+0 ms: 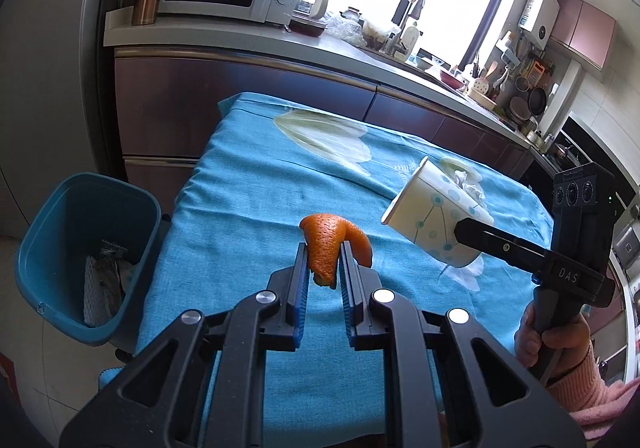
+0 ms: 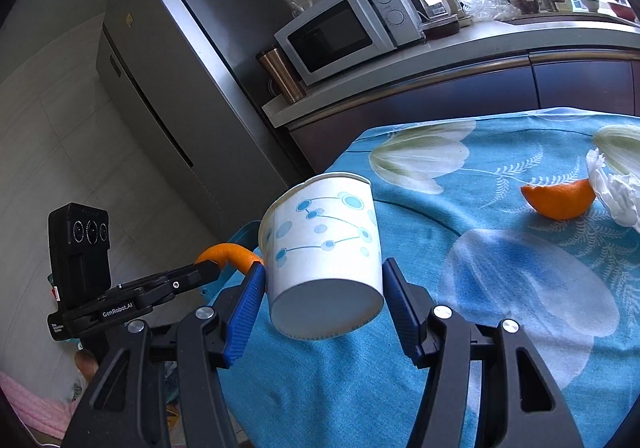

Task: Collect trash
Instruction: 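Lift the dotted cup and orange peel off the table with both tools, then carry the dotted cup and orange peel over the teal bin with both tools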

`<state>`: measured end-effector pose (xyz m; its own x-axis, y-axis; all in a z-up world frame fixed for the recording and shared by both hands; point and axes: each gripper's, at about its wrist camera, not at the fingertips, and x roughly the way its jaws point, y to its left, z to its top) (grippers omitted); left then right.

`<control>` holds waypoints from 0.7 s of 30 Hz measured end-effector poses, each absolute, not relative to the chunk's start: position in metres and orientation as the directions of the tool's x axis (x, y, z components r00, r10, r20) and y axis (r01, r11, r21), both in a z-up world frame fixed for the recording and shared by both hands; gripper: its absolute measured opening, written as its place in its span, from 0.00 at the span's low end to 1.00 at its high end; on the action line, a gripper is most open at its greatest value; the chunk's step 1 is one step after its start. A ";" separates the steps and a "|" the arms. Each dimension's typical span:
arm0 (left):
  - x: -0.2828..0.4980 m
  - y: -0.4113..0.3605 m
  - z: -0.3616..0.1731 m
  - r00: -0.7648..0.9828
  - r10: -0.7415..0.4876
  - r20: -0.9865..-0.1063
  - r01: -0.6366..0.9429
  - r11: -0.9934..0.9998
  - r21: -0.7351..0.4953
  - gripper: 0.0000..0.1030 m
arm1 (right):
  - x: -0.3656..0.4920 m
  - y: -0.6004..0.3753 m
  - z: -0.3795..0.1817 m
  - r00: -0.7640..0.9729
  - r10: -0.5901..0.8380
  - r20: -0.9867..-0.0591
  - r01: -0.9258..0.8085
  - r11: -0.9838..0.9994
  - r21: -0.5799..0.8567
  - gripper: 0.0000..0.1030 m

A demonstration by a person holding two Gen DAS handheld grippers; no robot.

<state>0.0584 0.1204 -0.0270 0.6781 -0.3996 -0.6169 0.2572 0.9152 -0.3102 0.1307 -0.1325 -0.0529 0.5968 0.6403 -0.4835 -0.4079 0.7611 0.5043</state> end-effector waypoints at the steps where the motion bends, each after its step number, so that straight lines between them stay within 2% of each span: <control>1: 0.058 0.124 -0.026 0.682 -0.393 -0.616 0.249 0.918 -0.310 0.15 | 0.131 -0.130 -0.052 0.593 0.644 -0.483 -0.413 0.758 0.505 0.56; 21: 0.047 0.176 -0.022 0.737 -0.308 -0.602 0.139 0.940 -0.311 0.15 | 0.148 -0.070 -0.046 0.516 0.701 -0.492 -0.509 0.713 0.482 0.56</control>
<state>0.0469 0.1760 -0.0218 0.7367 -0.3083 -0.6018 0.1392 0.9401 -0.3111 0.1484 -0.0704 -0.0460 0.5158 0.7010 -0.4925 -0.5091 0.7131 0.4819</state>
